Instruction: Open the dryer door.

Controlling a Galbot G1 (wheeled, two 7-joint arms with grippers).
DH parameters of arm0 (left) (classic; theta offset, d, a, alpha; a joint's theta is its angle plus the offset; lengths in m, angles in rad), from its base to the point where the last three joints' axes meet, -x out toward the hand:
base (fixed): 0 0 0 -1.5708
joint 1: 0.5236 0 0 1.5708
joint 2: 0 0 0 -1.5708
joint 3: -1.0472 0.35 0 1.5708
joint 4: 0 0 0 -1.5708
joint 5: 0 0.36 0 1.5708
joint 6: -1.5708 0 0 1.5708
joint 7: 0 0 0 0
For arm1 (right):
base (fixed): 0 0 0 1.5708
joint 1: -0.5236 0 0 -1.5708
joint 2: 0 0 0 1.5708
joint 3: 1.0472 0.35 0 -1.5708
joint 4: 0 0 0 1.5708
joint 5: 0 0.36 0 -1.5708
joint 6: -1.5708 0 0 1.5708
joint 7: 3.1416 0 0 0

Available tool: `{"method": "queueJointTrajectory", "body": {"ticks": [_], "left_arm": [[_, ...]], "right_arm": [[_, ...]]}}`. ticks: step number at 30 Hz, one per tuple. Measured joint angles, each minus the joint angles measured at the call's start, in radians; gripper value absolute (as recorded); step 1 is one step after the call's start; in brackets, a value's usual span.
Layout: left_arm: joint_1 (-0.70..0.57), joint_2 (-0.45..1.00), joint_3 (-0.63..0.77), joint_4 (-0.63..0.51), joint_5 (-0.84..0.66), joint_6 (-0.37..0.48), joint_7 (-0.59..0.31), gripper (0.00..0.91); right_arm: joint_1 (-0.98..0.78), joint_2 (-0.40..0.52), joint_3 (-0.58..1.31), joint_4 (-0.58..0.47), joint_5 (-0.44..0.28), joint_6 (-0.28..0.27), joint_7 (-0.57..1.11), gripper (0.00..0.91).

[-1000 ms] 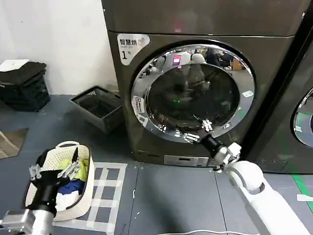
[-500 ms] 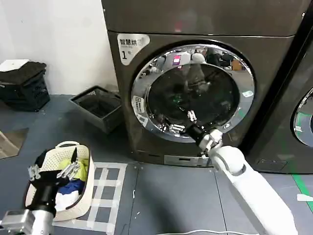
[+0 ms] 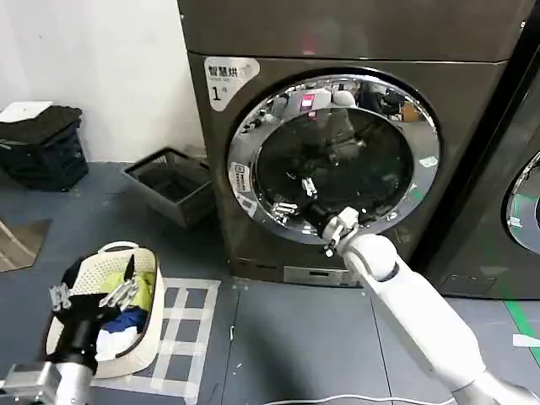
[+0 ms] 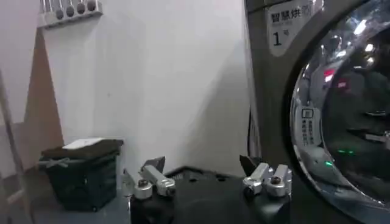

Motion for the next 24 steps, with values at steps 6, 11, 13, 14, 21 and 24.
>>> {"method": "queueJointTrajectory", "body": {"ticks": [6, 11, 13, 14, 21, 24], "left_arm": [[-0.002, 0.000, 0.000, 0.000, 0.000, 0.000, 0.000, 0.907], [-0.003, 0.000, 0.000, 0.000, -0.001, -0.001, 0.000, 0.907], [-0.004, 0.000, 0.000, 0.000, -0.001, -0.001, 0.000, 0.907], [-0.004, 0.000, 0.000, 0.000, -0.001, -0.001, 0.000, 0.907], [-0.005, 0.001, -0.002, 0.000, -0.001, -0.001, 0.000, 0.907], [-0.004, 0.001, -0.002, 0.000, -0.001, -0.001, 0.000, 0.907]], "right_arm": [[0.033, 0.023, -0.027, -0.032, 0.000, -0.001, 0.000, 0.907], [0.052, 0.037, -0.043, -0.056, 0.000, -0.002, -0.007, 0.907], [0.059, 0.042, -0.049, -0.065, 0.000, -0.003, -0.017, 0.907], [0.063, 0.044, -0.052, -0.068, 0.000, -0.003, -0.021, 0.907], [0.080, 0.053, -0.067, -0.090, 0.001, -0.004, -0.056, 0.907], [0.087, 0.053, -0.073, -0.096, 0.007, 0.002, -0.075, 0.907]]}}
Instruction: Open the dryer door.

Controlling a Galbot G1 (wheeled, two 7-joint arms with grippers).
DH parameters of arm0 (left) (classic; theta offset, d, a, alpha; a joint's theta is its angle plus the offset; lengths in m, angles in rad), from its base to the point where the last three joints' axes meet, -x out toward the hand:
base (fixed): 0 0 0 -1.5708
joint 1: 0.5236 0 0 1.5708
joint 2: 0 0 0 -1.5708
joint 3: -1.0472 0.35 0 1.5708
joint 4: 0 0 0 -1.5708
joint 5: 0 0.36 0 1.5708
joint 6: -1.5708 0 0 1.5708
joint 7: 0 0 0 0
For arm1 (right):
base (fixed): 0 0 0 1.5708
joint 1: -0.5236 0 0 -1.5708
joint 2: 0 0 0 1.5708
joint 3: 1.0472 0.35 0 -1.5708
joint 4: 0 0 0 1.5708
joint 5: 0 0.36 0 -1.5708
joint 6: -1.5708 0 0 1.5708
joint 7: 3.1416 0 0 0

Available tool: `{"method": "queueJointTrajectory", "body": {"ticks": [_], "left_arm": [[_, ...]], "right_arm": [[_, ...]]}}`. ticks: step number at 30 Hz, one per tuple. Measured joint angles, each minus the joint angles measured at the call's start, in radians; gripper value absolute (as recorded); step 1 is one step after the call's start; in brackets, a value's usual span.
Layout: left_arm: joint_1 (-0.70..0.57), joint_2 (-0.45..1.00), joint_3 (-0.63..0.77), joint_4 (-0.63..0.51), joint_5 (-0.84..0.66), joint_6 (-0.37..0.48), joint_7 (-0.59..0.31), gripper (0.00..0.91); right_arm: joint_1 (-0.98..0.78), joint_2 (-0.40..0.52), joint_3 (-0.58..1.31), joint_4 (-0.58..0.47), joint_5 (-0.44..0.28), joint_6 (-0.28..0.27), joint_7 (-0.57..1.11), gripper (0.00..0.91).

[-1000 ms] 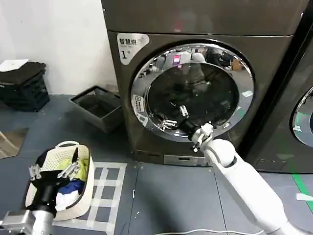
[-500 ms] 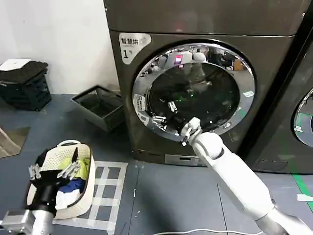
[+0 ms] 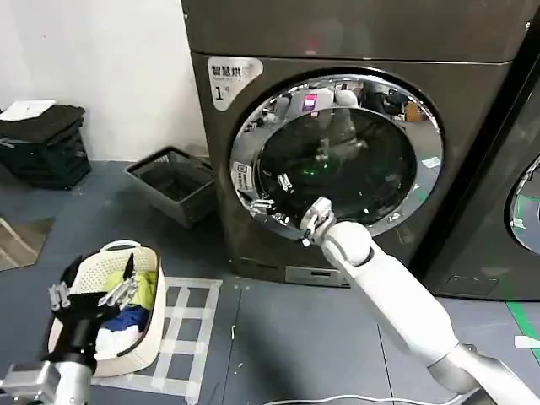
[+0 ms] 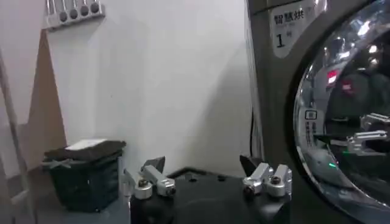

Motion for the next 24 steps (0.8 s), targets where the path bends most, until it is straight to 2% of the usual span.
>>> {"method": "queueJointTrajectory", "body": {"ticks": [12, 24], "left_arm": [[0.001, 0.001, 0.000, 0.000, 0.000, 0.000, 0.000, 0.907], [-0.003, 0.007, -0.001, 0.000, -0.001, 0.000, 0.002, 0.907]], "right_arm": [[0.025, 0.004, -0.027, -0.022, 0.021, 0.036, -0.083, 0.907], [0.025, -0.024, -0.040, 0.003, 0.042, 0.085, -0.183, 0.907]]}}
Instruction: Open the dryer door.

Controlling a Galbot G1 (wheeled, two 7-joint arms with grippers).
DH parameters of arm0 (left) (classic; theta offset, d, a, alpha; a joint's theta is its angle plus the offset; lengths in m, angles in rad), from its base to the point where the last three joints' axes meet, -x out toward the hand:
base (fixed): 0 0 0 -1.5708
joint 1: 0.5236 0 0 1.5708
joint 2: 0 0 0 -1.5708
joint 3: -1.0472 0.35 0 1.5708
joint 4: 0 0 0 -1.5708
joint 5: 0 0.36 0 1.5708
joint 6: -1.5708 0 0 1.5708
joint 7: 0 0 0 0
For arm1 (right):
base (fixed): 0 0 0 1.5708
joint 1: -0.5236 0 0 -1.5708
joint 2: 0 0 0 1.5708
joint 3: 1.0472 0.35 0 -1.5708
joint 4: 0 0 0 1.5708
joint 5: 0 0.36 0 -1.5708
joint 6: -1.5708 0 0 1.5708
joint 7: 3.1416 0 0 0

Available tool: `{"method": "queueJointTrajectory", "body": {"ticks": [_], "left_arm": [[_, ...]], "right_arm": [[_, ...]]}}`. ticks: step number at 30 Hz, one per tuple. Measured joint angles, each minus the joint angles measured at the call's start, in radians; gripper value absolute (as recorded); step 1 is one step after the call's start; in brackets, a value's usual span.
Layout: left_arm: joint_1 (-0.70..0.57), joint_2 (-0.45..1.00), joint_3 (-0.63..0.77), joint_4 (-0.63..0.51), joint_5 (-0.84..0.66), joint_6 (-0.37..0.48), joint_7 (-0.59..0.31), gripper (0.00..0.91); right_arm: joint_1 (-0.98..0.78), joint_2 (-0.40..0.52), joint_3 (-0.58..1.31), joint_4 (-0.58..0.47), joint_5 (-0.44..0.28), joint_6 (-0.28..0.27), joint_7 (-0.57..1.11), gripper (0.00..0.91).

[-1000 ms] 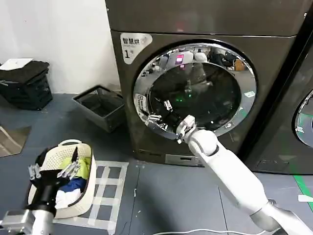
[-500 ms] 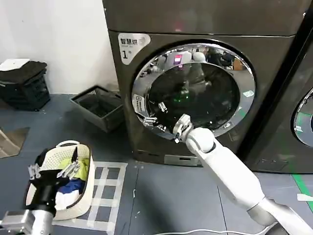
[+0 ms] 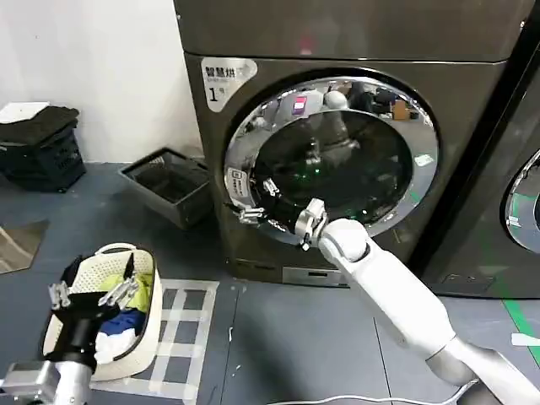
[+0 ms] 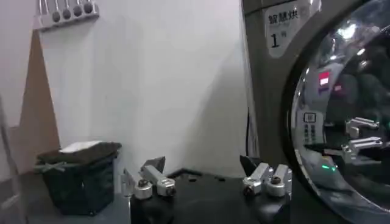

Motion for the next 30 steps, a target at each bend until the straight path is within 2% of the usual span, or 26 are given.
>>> {"method": "queueJointTrajectory", "body": {"ticks": [11, 18, 24, 30], "left_arm": [[-0.017, 0.014, 0.000, 0.000, 0.000, -0.012, 0.010, 0.907], [-0.045, 0.084, -0.034, 0.002, 0.006, -0.128, 0.094, 0.907], [-0.069, 0.210, -0.073, 0.097, -0.023, -0.247, 0.172, 0.907], [-0.101, 0.318, -0.093, 0.181, -0.078, -0.291, 0.196, 0.907]], "right_arm": [[-0.018, -0.048, 0.000, 0.040, 0.006, 0.049, -0.093, 0.907], [-0.027, -0.087, 0.004, 0.066, 0.050, 0.081, -0.168, 0.907], [-0.039, -0.119, 0.013, 0.085, 0.094, 0.114, -0.243, 0.907], [-0.048, -0.150, 0.019, 0.110, 0.152, 0.123, -0.319, 0.907]]}}
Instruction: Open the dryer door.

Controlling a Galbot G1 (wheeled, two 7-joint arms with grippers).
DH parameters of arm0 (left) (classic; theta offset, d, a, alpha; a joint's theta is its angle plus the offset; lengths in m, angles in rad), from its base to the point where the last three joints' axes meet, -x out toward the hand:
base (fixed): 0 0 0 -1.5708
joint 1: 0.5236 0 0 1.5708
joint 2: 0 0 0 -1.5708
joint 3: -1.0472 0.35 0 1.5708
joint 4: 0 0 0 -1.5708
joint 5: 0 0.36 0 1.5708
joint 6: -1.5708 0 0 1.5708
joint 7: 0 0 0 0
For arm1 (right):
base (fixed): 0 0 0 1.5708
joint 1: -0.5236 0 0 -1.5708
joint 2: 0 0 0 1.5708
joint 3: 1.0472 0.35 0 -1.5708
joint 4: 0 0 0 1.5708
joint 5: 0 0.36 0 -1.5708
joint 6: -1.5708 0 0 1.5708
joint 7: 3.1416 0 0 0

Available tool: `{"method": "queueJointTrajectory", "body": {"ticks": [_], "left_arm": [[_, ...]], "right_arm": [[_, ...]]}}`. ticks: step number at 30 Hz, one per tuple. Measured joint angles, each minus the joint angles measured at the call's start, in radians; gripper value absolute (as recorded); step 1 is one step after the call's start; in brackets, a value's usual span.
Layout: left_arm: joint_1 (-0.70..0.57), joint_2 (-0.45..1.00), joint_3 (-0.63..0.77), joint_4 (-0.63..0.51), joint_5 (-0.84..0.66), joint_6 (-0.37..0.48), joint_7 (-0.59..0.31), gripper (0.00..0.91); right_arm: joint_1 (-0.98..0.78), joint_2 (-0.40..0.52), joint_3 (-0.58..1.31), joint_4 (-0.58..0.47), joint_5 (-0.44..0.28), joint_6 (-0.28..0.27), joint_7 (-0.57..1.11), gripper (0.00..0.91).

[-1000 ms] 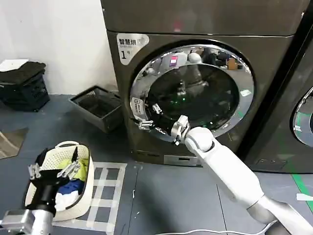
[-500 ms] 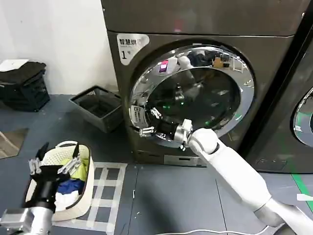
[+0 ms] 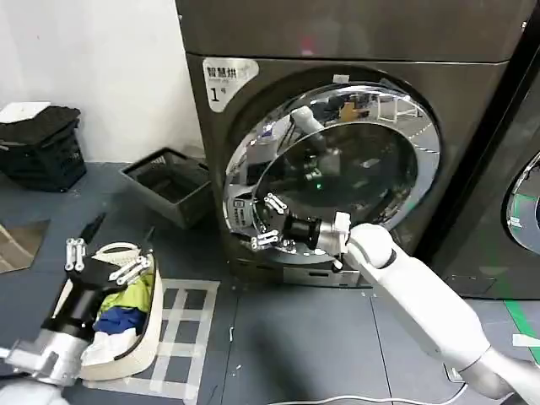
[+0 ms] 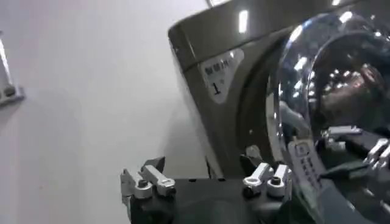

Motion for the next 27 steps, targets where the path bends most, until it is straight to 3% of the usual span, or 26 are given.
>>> {"method": "queueJointTrajectory", "body": {"ticks": [13, 27], "left_arm": [[-0.087, 0.107, 0.009, 0.121, -0.045, -0.037, 0.020, 0.907], [-0.196, 0.235, 0.066, 0.242, -0.053, -0.141, 0.074, 0.907]], "right_arm": [[-0.022, -0.063, 0.025, 0.045, 0.084, 0.002, -0.244, 0.907], [-0.052, -0.145, 0.065, 0.105, 0.151, -0.006, -0.452, 0.907]]}}
